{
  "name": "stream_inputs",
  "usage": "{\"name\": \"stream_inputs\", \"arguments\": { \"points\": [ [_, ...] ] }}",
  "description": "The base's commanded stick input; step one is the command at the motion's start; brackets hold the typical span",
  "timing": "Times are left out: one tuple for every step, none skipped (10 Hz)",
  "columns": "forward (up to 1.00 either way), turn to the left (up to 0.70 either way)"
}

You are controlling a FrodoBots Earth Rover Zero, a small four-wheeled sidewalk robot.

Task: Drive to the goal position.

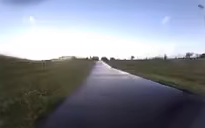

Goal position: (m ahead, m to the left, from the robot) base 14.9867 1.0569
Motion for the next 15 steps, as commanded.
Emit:
{"name": "stream_inputs", "arguments": {
  "points": [
    [0.45,0.00],
    [0.45,0.00],
    [0.45,0.00],
    [0.45,0.00],
    [0.45,0.00],
    [0.45,0.00],
    [0.45,0.00],
    [0.45,0.00],
    [0.45,0.00],
    [0.45,0.00],
    [0.45,0.00],
    [0.45,0.00],
    [0.45,0.00],
    [0.45,0.00],
    [0.45,0.00]
  ]
}}
